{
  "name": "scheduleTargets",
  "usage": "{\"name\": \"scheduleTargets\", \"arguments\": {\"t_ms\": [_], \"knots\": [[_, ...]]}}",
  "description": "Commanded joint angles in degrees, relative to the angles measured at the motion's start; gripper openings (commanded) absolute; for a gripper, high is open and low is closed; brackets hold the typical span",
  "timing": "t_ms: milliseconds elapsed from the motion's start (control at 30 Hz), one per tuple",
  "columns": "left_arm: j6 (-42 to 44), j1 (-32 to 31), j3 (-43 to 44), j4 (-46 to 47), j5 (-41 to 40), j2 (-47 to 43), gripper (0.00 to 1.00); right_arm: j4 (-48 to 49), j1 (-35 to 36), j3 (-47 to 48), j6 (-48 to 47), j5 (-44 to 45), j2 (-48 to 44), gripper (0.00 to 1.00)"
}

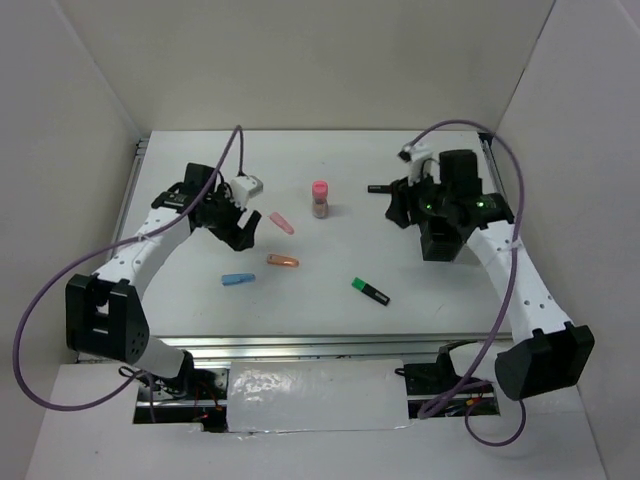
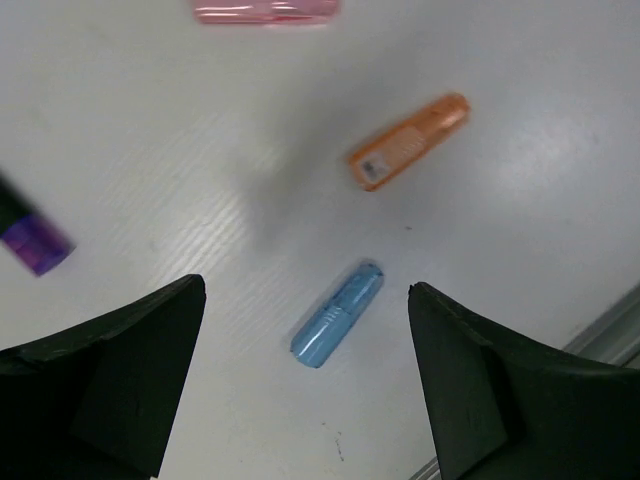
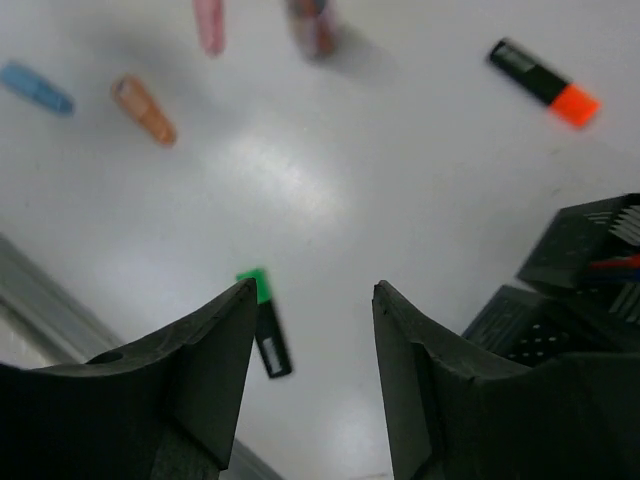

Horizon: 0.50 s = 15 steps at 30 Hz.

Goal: Sort the stationery into containers
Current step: Pick up the pen from the center of the board.

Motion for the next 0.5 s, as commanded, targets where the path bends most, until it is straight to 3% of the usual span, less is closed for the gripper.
{"name": "scheduleTargets", "arguments": {"t_ms": [0,167,333,467], "knots": [[-12.02,5.27,4.65,8.06,-6.51,2.64,0.95,-5.97,8.15,-4.85,-6.68,4.78,-2.66,0.57],[-21.7,11.69,10.99,6.3,-6.71,10.03,0.99,-8.6,15.9,-7.5,-10.19,7.35,1.54,0.61],[-25.05,13.37,9.07,7.8,-6.8,7.06,0.99,-10.28,24.16,-8.56,-11.44,11.66,8.66,0.62],[-24.79,13.64,6.96,7.89,-6.88,4.67,0.99,-10.54,25.31,-7.34,-8.27,12.62,17.52,0.64]]}}
